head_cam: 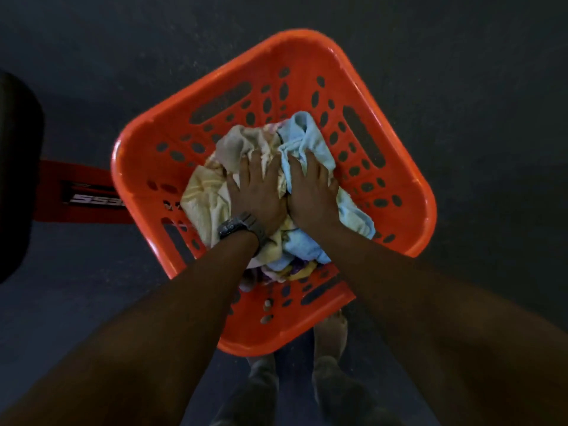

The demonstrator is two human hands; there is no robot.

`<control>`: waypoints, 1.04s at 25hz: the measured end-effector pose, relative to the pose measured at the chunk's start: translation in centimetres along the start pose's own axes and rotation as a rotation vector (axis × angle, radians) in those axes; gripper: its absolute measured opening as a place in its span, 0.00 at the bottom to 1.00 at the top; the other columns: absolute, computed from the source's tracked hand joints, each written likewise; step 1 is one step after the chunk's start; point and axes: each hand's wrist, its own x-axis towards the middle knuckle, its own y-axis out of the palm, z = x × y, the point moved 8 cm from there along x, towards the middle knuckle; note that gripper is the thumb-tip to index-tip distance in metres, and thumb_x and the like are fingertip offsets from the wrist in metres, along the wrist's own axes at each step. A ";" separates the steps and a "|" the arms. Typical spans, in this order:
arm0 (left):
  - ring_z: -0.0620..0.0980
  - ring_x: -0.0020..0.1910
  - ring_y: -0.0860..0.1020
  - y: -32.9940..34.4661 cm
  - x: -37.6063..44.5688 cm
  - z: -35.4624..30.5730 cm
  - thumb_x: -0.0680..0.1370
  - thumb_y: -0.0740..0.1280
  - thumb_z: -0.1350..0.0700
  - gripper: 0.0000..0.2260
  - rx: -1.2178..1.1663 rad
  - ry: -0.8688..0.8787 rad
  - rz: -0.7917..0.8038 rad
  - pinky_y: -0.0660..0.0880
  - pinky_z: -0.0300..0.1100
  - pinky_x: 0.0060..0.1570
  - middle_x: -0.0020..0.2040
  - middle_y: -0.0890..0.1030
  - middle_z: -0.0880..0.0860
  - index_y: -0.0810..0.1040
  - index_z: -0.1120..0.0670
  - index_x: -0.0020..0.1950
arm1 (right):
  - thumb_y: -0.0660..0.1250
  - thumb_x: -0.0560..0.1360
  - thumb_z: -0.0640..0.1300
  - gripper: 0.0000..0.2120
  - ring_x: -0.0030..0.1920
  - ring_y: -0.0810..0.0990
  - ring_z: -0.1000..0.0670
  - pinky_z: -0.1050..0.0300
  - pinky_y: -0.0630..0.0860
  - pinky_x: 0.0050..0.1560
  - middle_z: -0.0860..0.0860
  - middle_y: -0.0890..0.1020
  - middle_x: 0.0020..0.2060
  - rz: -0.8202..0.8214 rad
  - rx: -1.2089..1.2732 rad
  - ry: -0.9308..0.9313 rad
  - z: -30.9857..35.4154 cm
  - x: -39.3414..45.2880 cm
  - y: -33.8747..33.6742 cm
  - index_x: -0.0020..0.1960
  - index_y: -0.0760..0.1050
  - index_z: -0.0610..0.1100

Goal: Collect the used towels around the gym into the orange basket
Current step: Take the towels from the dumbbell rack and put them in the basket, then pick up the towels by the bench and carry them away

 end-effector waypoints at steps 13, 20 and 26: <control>0.54 0.66 0.76 -27.0 0.3 -4.7 0.69 0.67 0.42 0.32 -0.641 -0.138 -0.138 0.69 0.43 0.65 0.67 0.78 0.58 0.75 0.58 0.69 | 0.69 0.75 0.55 0.19 0.58 0.80 0.40 0.48 0.74 0.59 0.43 0.83 0.54 -0.097 0.794 0.194 2.3 4.9 -24.1 0.56 0.80 0.42; 0.51 0.48 0.82 -56.6 -2.9 -18.5 0.77 0.65 0.38 0.14 -0.936 0.023 -0.362 0.79 0.55 0.55 0.46 0.83 0.49 0.79 0.49 0.46 | 0.61 0.75 0.67 0.26 0.38 0.85 0.47 0.42 0.81 0.46 0.49 0.85 0.34 -0.219 1.014 0.110 5.5 7.0 -55.2 0.39 0.79 0.44; 0.49 0.42 0.81 -77.4 -9.4 -37.9 0.83 0.62 0.45 0.16 -1.065 0.414 -0.387 0.78 0.52 0.50 0.42 0.82 0.50 0.79 0.55 0.47 | 0.64 0.81 0.57 0.20 0.33 0.84 0.54 0.47 0.83 0.46 0.51 0.85 0.33 -0.581 1.094 0.166 -2.6 -0.1 -83.6 0.40 0.81 0.45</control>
